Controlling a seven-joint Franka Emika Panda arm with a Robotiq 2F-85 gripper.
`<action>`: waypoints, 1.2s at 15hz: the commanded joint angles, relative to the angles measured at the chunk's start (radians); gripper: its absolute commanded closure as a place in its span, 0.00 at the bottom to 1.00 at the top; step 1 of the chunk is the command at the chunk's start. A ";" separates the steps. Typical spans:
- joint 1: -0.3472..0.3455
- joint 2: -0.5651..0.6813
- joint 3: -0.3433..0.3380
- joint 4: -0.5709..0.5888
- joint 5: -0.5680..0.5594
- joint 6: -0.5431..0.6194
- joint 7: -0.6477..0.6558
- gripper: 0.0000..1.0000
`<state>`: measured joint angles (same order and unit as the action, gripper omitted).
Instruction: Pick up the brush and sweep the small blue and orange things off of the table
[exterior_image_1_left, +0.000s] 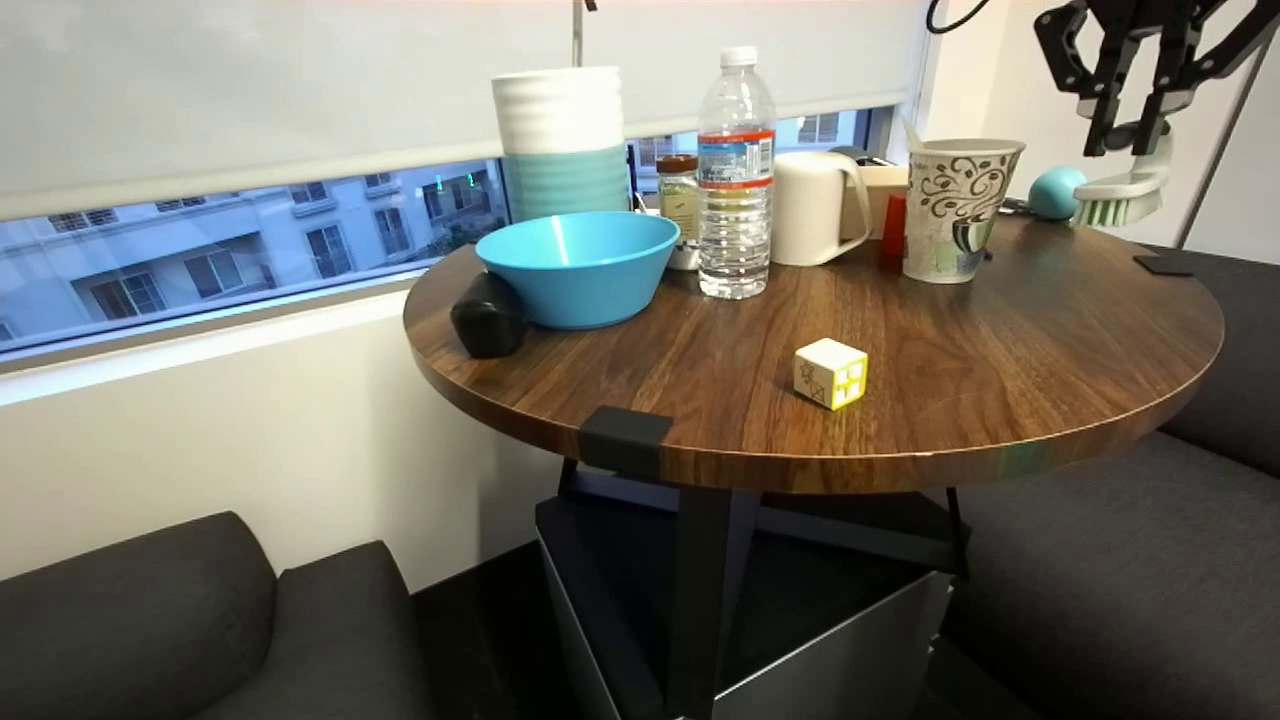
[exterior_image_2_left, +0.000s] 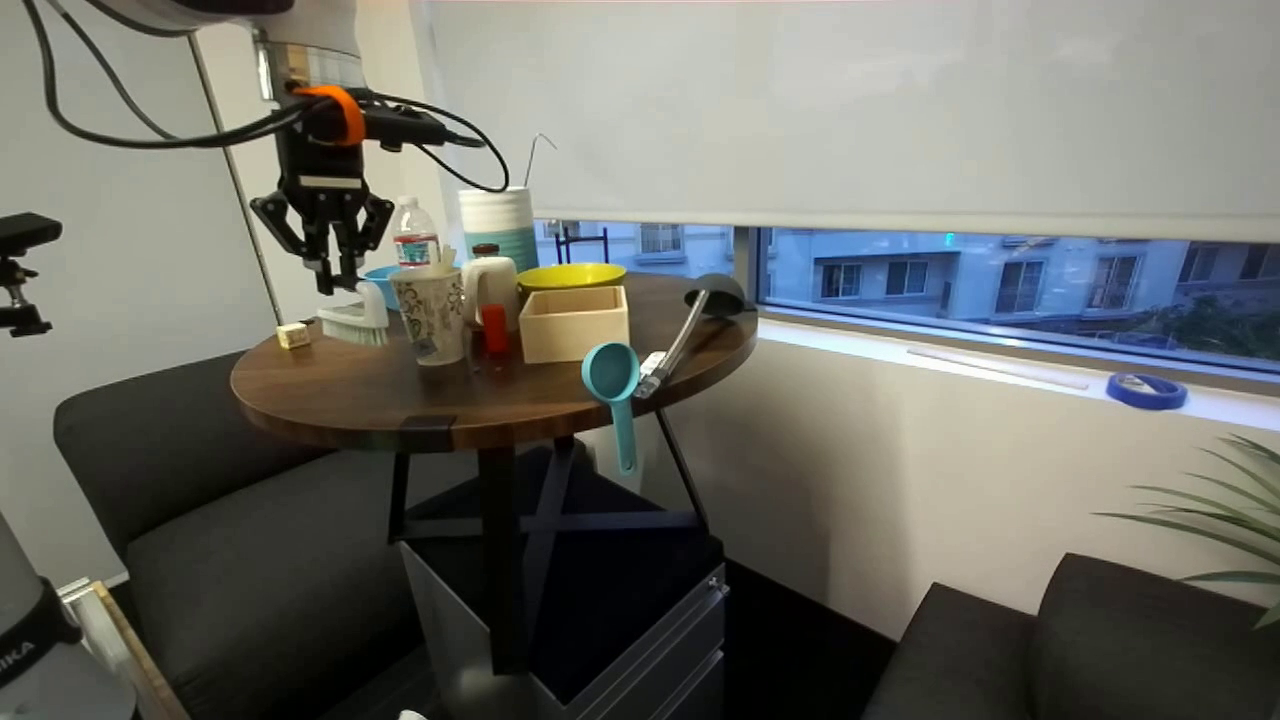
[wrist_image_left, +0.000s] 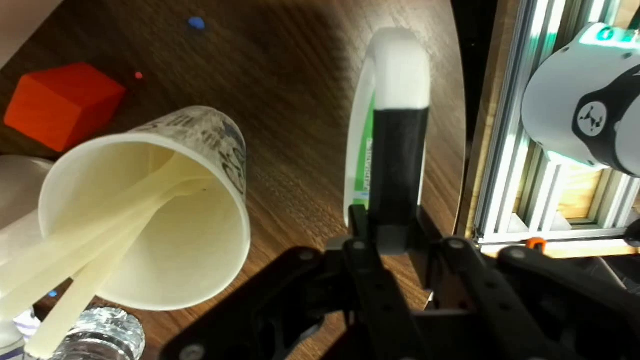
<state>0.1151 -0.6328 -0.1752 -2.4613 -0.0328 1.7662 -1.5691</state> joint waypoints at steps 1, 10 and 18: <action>-0.013 0.000 0.008 0.001 0.005 -0.002 -0.009 0.77; -0.041 0.024 -0.007 -0.071 -0.117 0.151 -0.129 0.94; -0.084 0.042 -0.012 -0.123 -0.188 0.405 -0.148 0.94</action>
<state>0.0452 -0.6020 -0.1879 -2.5649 -0.1920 2.0807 -1.7001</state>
